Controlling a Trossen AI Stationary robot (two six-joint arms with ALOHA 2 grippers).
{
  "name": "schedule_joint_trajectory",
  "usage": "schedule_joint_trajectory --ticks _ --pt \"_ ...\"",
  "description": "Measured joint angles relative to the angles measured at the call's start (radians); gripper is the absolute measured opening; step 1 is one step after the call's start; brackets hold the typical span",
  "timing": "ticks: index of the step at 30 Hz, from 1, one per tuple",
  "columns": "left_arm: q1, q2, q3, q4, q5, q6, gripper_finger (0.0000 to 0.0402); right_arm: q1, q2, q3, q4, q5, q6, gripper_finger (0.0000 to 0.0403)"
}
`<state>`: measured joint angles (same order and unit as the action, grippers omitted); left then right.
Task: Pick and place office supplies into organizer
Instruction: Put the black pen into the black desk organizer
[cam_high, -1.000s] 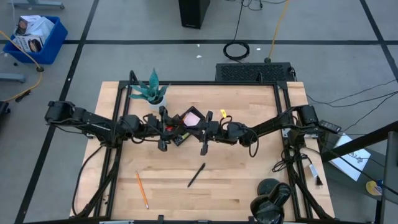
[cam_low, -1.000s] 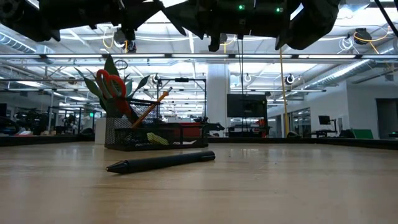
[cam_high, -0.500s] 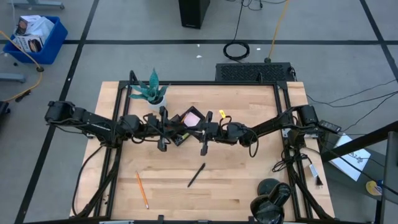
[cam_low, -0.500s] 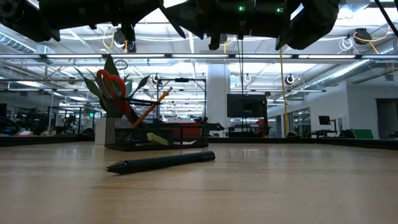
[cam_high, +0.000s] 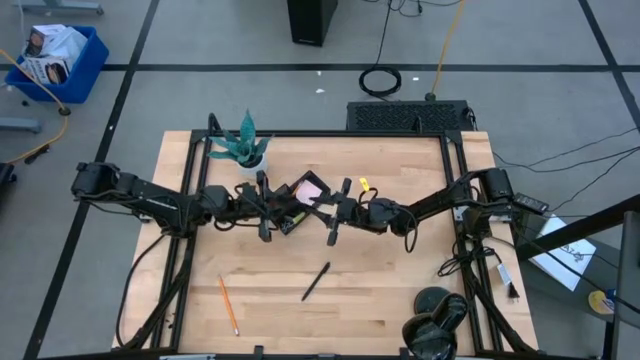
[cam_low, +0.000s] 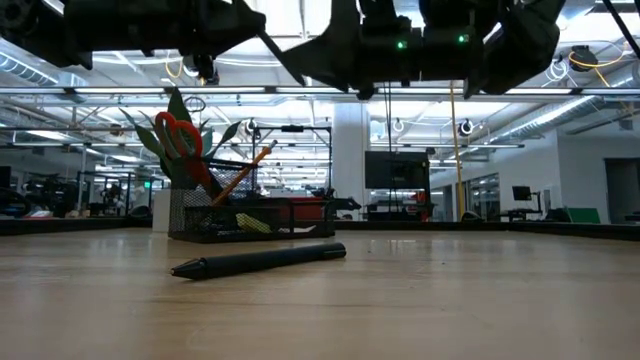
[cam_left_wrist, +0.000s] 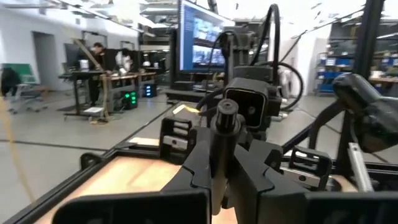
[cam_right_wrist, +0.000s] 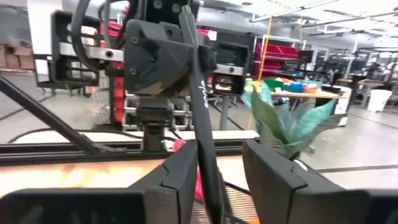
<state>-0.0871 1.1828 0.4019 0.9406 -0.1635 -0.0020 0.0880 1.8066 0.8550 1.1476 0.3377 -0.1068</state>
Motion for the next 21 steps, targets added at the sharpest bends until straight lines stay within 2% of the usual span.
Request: schedule_joint_trajectory --ticks 4,8,11,17,21 --pt "-0.001 -0.001 0.000 -0.028 -0.054 -0.019 0.0023 -0.007 -0.001 -0.027 0.033 0.009 -0.015 0.0137" --pt "-0.002 -0.002 0.000 -0.035 -0.081 -0.020 0.0052 -0.004 -0.003 -0.047 0.057 0.010 -0.015 0.0148" --pt "-0.002 -0.002 0.000 -0.057 -0.139 -0.027 0.0058 -0.001 -0.013 -0.063 0.045 0.009 -0.018 0.0152" --pt "-0.028 -0.043 -0.001 -0.130 -0.281 -0.036 0.0023 0.009 -0.063 -0.113 0.043 0.009 -0.011 0.0153" --pt "-0.076 -0.099 -0.002 -0.166 -0.377 -0.006 0.0020 0.038 -0.098 -0.152 0.013 0.005 0.013 0.0153"
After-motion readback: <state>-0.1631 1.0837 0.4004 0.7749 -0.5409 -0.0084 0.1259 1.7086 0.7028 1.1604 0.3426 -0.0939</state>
